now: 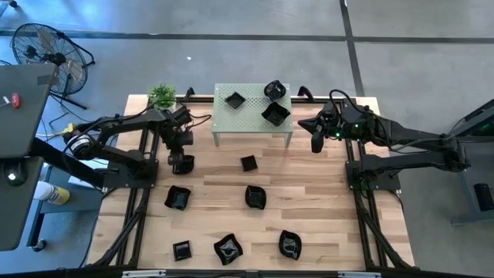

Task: Pick & Place Mini shaped plates
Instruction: Stack the black leaf-shaped plate on top of the black leaf-shaped plate on the shelf

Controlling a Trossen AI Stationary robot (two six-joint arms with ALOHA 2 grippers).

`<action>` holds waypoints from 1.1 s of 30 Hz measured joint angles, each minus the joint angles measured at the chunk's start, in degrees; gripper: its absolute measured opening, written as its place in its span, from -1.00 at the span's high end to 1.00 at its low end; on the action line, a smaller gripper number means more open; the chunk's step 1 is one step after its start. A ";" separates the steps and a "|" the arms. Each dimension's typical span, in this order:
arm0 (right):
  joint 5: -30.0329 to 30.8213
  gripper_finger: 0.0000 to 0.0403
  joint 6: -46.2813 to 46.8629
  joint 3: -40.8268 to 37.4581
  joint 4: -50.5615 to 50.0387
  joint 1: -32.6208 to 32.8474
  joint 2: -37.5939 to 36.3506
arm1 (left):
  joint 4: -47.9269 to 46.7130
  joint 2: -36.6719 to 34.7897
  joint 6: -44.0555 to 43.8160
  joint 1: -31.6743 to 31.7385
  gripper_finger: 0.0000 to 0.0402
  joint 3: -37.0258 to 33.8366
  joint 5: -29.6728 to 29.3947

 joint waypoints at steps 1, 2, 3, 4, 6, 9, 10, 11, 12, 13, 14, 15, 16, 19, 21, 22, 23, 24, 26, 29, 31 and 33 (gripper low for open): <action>0.00 1.00 0.00 0.00 0.00 0.01 0.00 | 0.39 0.00 0.00 0.00 0.81 0.00 0.47; 0.00 1.00 0.00 0.00 0.00 0.01 0.00 | 0.70 -0.11 0.00 0.00 0.88 0.01 0.85; 0.00 1.00 0.00 0.00 0.00 0.02 0.00 | 0.59 -0.51 0.02 0.00 0.94 0.02 0.89; 0.00 1.00 0.00 0.00 0.00 0.00 0.00 | 0.31 -1.12 0.02 0.00 0.97 0.07 0.86; 0.00 1.00 0.00 0.00 0.00 0.01 0.00 | -0.35 -2.41 0.02 0.00 0.96 0.73 0.70; 0.00 1.00 0.00 0.00 0.00 0.01 0.00 | -1.10 -4.58 -0.01 0.02 0.98 2.19 0.65; 0.00 1.00 0.00 0.00 0.00 0.00 0.00 | -1.44 -5.05 -0.04 0.02 0.99 2.62 0.53; 0.00 1.00 0.04 0.00 0.00 0.01 0.00 | -2.05 -5.53 -0.36 0.02 0.99 3.11 0.08; 0.00 1.00 0.16 0.00 0.00 0.00 0.00 | -2.17 -6.14 -0.51 0.02 0.99 3.46 -0.42; 0.00 1.00 0.20 0.00 0.00 0.00 0.00 | -2.24 -6.84 -0.64 0.02 0.99 3.76 -0.55; 0.00 1.00 0.22 0.00 0.01 0.02 0.00 | -2.57 -7.64 -0.79 0.04 0.99 4.09 -0.58; 0.00 1.00 0.23 0.00 0.02 0.01 0.00 | -3.10 -8.44 -1.03 0.04 0.99 4.47 -0.83; -0.09 1.00 0.24 0.04 0.02 0.02 0.00 | -3.58 -9.25 -1.68 0.04 0.99 5.08 -1.43; -0.85 1.00 1.07 0.38 0.40 0.02 0.00 | -7.11 -11.30 -3.32 0.04 1.00 8.84 -2.47; -1.17 1.00 1.64 0.39 0.59 0.02 0.00 | -10.55 -12.88 -4.54 0.06 1.00 11.93 -1.97; -1.26 1.00 1.74 0.39 0.50 0.02 0.01 | -12.31 -13.62 -6.15 0.04 1.00 13.71 -0.94; -1.34 1.00 1.79 0.39 0.46 0.02 0.04 | -13.45 -14.20 -8.57 0.04 1.00 15.34 1.51; -1.42 1.00 2.20 0.39 0.47 0.02 0.20 | -14.19 -14.82 -11.34 0.04 1.00 16.79 4.17; -1.51 1.00 3.73 0.39 0.50 0.04 0.80 | -14.15 -16.69 -18.15 -0.01 1.00 18.93 8.83; -2.18 1.00 5.67 0.39 1.37 0.04 2.56 | -7.45 -20.38 -32.36 -0.63 1.00 20.43 11.22; -2.75 1.00 6.69 0.50 3.65 0.04 4.49 | 0.38 -22.19 -44.26 -2.51 1.00 20.23 8.11; -2.76 1.00 7.33 2.03 4.18 0.04 7.38 | 7.56 -23.16 -55.16 -5.15 1.00 20.06 3.21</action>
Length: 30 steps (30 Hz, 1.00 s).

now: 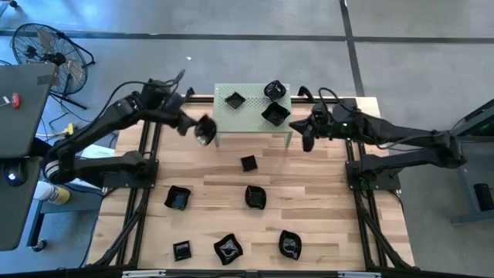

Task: Pick & Place Mini shaped plates
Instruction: Stack the black leaf-shaped plate on top of the black leaf-shaped plate on the shelf

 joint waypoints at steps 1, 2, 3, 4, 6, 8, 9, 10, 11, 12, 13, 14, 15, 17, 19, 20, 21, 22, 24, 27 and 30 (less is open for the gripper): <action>0.01 1.00 0.15 1.32 0.40 0.00 1.62 | 2.65 -0.10 -3.60 -1.49 1.00 -0.02 -2.65; 0.01 1.00 0.22 2.79 0.61 0.00 3.36 | 5.10 0.05 -6.86 -3.12 1.00 -0.02 -5.30; 0.01 1.00 0.19 4.37 0.55 0.00 5.13 | 7.25 0.47 -9.36 -4.86 1.00 -0.04 -7.86; 0.00 0.99 0.20 6.14 0.58 0.00 7.07 | 9.20 1.14 -11.16 -6.61 1.00 -0.04 -10.06; -0.15 0.96 1.19 9.67 0.65 -0.09 10.94 | 11.85 2.93 -14.07 -9.64 1.00 -0.04 -13.70; -2.45 0.91 2.98 13.24 0.45 -0.70 14.87 | 13.72 5.00 -15.84 -11.98 1.00 -0.09 -16.45; -4.25 0.88 4.04 15.02 0.52 -1.08 16.72 | 14.55 5.87 -16.27 -12.89 1.00 -0.11 -17.69; -6.11 0.84 4.99 16.65 0.49 -1.43 18.60 | 15.42 6.79 -16.47 -13.80 1.00 -0.11 -18.86; -7.57 0.81 5.84 18.25 0.20 -1.73 20.32 | 16.74 7.67 -16.51 -14.57 1.00 -0.11 -19.60; -8.61 0.77 6.44 19.82 0.04 -1.96 21.95 | 18.11 8.55 -16.70 -15.27 1.00 -0.11 -20.12; -9.34 0.73 6.64 21.42 -0.46 -2.12 23.61 | 19.20 9.41 -17.01 -15.86 1.00 -0.11 -20.38; -9.90 0.70 6.66 22.99 -1.40 -2.31 25.26 | 20.51 10.09 -17.36 -16.37 1.00 -0.17 -20.35; -10.30 0.66 6.85 24.46 -2.73 -2.47 26.67 | 21.98 10.57 -17.47 -16.75 1.00 -0.17 -20.31; -10.37 0.61 7.44 27.26 -5.06 -2.78 29.41 | 23.80 11.17 -17.72 -17.40 1.00 -0.17 -20.73; -10.66 0.57 8.56 29.41 -6.37 -3.09 31.46 | 24.52 11.67 -18.14 -17.99 1.00 -0.15 -21.86; -11.19 0.56 9.10 30.23 -6.76 -3.23 32.36 | 24.06 11.71 -18.42 -18.22 1.00 -0.15 -22.24; -11.80 0.55 9.48 30.89 -6.76 -3.40 33.08 | 23.95 11.71 -18.41 -18.24 1.00 -0.15 -22.64; -12.31 0.54 9.57 31.43 -6.57 -3.61 33.67 | 24.30 11.75 -18.41 -18.26 1.00 -0.15 -22.85; -12.61 0.54 9.64 32.10 -6.54 -3.65 34.60 | 24.27 11.79 -18.43 -18.26 1.00 -0.15 -22.86; -12.60 0.55 9.66 32.31 -6.41 -3.65 35.29 | 24.21 11.82 -18.42 -18.25 1.00 -0.15 -23.12; -12.05 0.59 10.74 32.33 -6.33 -3.87 35.81 | 24.35 11.81 -18.42 -18.20 1.00 -0.15 -23.16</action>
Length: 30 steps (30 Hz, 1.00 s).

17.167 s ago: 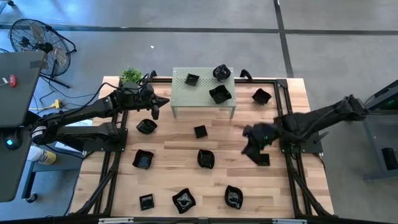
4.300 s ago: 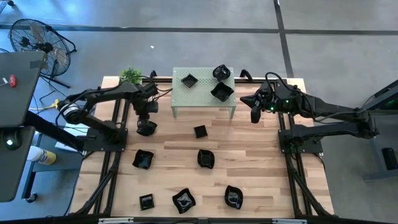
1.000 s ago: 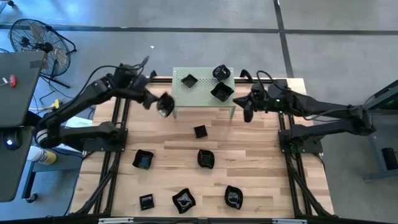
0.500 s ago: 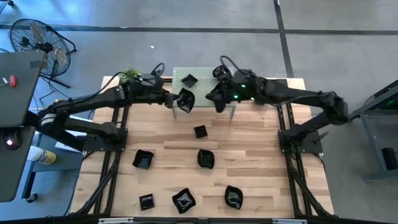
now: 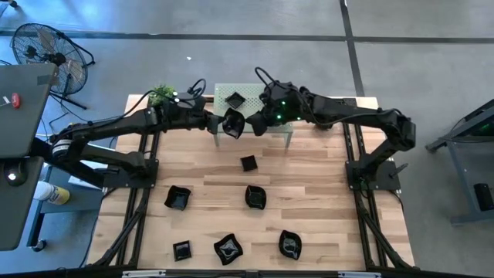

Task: Pick & Place Mini shaped plates
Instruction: Stack the black leaf-shaped plate on top of the black leaf-shaped plate on the shelf

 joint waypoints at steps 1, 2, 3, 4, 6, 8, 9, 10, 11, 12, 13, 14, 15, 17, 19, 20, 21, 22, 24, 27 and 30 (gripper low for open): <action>0.02 0.61 0.14 0.00 0.08 -0.14 0.25 | 0.28 0.00 0.00 0.00 1.00 0.00 -0.02; 0.02 0.63 0.16 0.00 0.09 -0.32 0.42 | 0.47 0.00 0.01 -0.01 1.00 0.00 -0.09; 0.04 0.65 0.18 0.00 0.03 -0.46 0.48 | 0.40 0.00 -0.02 -0.02 1.00 0.00 -0.25; 0.16 0.67 0.16 0.00 0.03 -0.54 0.50 | 0.32 0.03 -0.02 0.00 1.00 0.00 -0.52; 0.96 0.69 0.06 0.00 0.06 -0.80 0.50 | 0.33 0.45 -0.01 -0.14 1.00 0.06 -1.45; 1.70 0.71 0.07 0.00 -0.09 -1.15 0.50 | -1.85 1.42 0.00 -0.72 1.00 1.06 -3.06; 1.82 0.72 0.07 0.00 -0.28 -1.32 0.50 | -2.91 2.07 0.09 -1.10 1.00 1.94 -4.07; 1.82 0.72 0.03 0.00 -0.53 -1.60 0.50 | -4.45 2.82 0.61 -1.50 1.00 3.08 -5.07; 1.84 0.72 0.05 0.00 -0.68 -1.69 0.50 | -6.12 3.58 1.27 -1.93 1.00 4.44 -6.27; 1.86 0.72 0.07 0.00 -0.74 -1.86 0.50 | -7.83 4.48 1.80 -2.30 1.00 5.97 -7.45; 1.88 0.72 0.05 0.00 -1.05 -1.97 0.50 | -9.45 5.41 2.49 -2.65 1.00 7.49 -8.68; 2.03 0.71 0.05 0.00 -1.61 -1.99 0.50 | -11.44 6.28 2.79 -2.77 1.00 9.06 -9.86; 2.41 0.70 0.07 0.00 -2.19 -2.08 0.50 | -13.31 6.97 3.11 -2.98 1.00 10.34 -10.84; 2.84 0.66 -0.02 0.00 -3.13 -2.32 0.50 | -15.00 8.17 4.21 -2.95 1.00 12.69 -12.34; 2.73 0.62 -0.10 0.00 -2.96 -2.32 0.50 | -15.85 9.06 4.77 -2.93 1.00 14.26 -13.07; 2.71 0.60 -0.12 0.00 -2.73 -2.32 0.50 | -15.96 9.43 5.21 -2.91 1.00 14.79 -13.25; 2.69 0.58 -0.18 0.00 -2.39 -2.32 0.50 | -16.01 9.87 5.45 -2.91 1.00 15.35 -13.28; 2.67 0.57 -0.39 -0.02 -2.02 -2.32 0.50 | -16.04 10.18 5.61 -2.93 1.00 15.72 -13.27; 2.49 0.55 -0.94 -0.75 -0.30 -2.33 0.50 | -15.99 10.73 5.62 -2.95 1.00 16.42 -13.15; 2.21 0.56 -1.10 -1.48 0.79 -2.34 0.50 | -16.11 10.99 6.14 -2.93 1.00 16.72 -13.13; 3.02 0.62 -0.83 -2.17 1.47 -2.34 0.50 | -15.62 10.99 6.32 -2.93 1.00 16.90 -13.11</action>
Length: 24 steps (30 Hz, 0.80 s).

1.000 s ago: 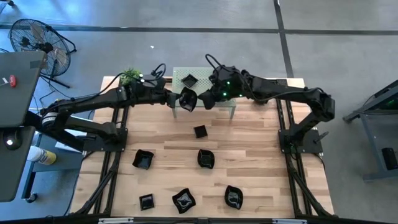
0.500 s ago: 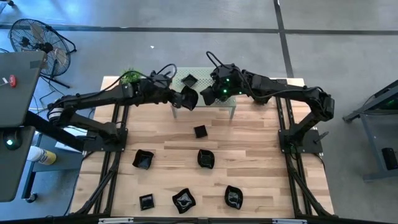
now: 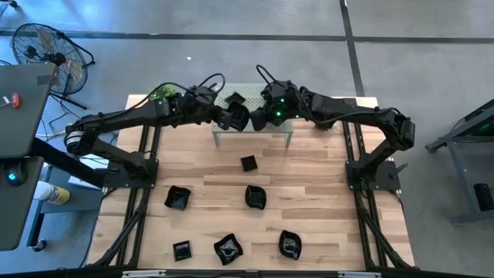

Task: Pick & Place Mini shaped plates
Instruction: Stack the black leaf-shaped plate on top of the black leaf-shaped plate on the shelf

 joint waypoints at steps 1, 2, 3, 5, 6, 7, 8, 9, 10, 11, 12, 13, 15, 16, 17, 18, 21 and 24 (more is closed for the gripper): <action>0.30 0.65 -0.03 -0.18 0.57 0.00 0.00 | -0.01 0.00 0.32 0.00 1.00 0.00 0.07; 0.26 0.69 -0.03 -0.21 0.67 -0.07 0.00 | -0.03 0.00 0.44 0.00 1.00 0.00 0.20; -0.03 0.73 -0.05 -0.21 0.86 -0.26 0.00 | -0.03 0.00 0.50 0.00 1.00 0.00 0.25; -0.75 0.81 -0.34 -0.21 1.35 -0.37 -0.02 | 0.19 0.00 0.59 0.00 1.00 0.00 0.78; -0.70 0.85 -0.43 -0.21 1.24 -0.37 -0.04 | 0.44 0.00 0.64 0.00 1.00 0.00 0.93; -0.54 0.89 -0.45 -0.21 1.17 -0.39 -0.04 | 0.65 0.00 0.79 0.00 1.00 0.00 1.05; -0.38 0.92 -0.47 -0.23 1.05 -0.39 -0.04 | 0.85 0.00 0.79 0.00 1.00 0.00 1.21; -0.28 0.95 -0.47 -0.21 0.95 -0.39 -0.04 | 0.95 0.00 0.79 0.00 1.00 0.00 1.25; -0.17 0.97 -0.47 -0.22 0.88 -0.42 -0.04 | 1.08 0.00 0.79 0.02 1.00 0.00 1.28; -0.14 0.98 -0.48 -0.23 0.82 -0.42 -0.04 | 1.24 0.00 0.79 0.01 1.00 0.00 1.29; -0.14 0.98 -0.48 -0.24 0.76 -0.44 -0.04 | 1.28 0.00 0.79 0.00 1.00 0.00 1.31; -0.16 0.98 -0.49 -0.24 0.76 -0.44 -0.04 | 1.28 -0.02 0.77 0.00 1.00 0.00 1.35; -0.06 0.98 -0.49 -0.24 0.76 -0.41 -0.04 | 1.22 -0.01 0.66 0.01 1.00 0.00 1.44; 0.29 0.98 -0.49 -0.24 0.76 -0.39 -0.04 | 1.25 0.00 0.74 0.02 0.99 -0.02 1.44; 0.48 0.99 -0.47 -0.24 0.81 -0.39 -0.04 | 1.29 -0.02 0.77 0.02 0.98 -0.01 1.45; 0.60 0.99 -0.47 -0.24 0.85 -0.43 -0.04 | 1.38 -0.03 0.76 0.01 0.96 -0.02 1.62; -0.03 0.99 0.09 -0.24 1.44 -0.80 -0.04 | 0.07 -0.38 0.78 0.02 0.83 0.80 2.94; -0.20 0.99 0.59 -0.24 1.46 -1.23 -0.04 | -1.51 -0.83 2.44 0.04 0.61 3.53 2.23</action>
